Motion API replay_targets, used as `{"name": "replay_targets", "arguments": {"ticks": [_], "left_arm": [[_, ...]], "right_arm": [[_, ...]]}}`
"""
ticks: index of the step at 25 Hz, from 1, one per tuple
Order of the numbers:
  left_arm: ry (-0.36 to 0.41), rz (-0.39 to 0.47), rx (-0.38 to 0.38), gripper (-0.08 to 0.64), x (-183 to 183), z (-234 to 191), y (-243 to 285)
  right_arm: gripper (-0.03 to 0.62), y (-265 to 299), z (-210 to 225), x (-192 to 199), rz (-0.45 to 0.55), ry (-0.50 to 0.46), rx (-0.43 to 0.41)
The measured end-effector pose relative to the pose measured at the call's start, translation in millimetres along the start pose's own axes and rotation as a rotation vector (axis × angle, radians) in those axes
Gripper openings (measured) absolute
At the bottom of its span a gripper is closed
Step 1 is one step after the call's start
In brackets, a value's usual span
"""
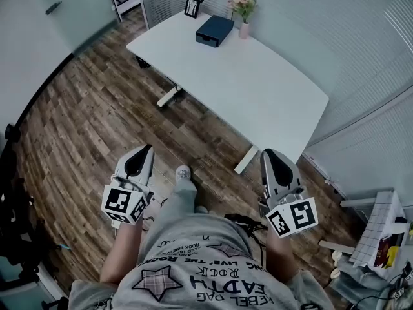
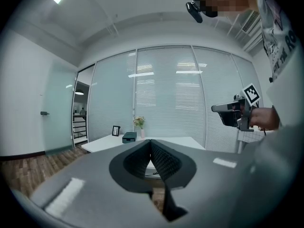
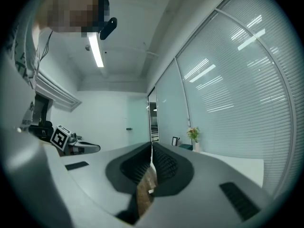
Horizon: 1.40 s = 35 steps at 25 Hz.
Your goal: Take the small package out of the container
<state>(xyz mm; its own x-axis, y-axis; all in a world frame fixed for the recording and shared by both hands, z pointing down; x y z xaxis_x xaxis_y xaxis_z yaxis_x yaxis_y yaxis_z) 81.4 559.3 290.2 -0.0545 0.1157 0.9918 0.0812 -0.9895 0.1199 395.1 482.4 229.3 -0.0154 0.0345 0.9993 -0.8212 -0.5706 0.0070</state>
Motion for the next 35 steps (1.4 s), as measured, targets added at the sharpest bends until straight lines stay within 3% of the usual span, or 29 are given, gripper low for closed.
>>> {"name": "replay_targets", "arguments": {"ticks": [23, 35], "left_arm": [[0.004, 0.047, 0.038, 0.011, -26.8, -166.7, 184.3], [-0.011, 0.006, 0.077, 0.011, -18.7, -211.7, 219.7]], "right_arm": [[0.015, 229.4, 56.8, -11.1, 0.01, 0.001, 0.009], [0.015, 280.3, 64.2, -3.9, -0.009, 0.06, 0.063]]}}
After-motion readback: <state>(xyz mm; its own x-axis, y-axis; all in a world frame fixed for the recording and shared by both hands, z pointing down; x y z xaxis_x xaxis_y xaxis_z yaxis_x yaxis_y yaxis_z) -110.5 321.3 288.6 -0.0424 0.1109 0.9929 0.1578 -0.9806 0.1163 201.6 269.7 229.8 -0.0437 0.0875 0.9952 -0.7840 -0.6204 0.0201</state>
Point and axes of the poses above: the fingertips, and each gripper's own axes: y forward along the fingers, z to its right, x out of its underside, the point moved 5 cm from there along -y, backward along the fingers, and after that the axes turned 7 degrees about -x, right-handed, at the moved point
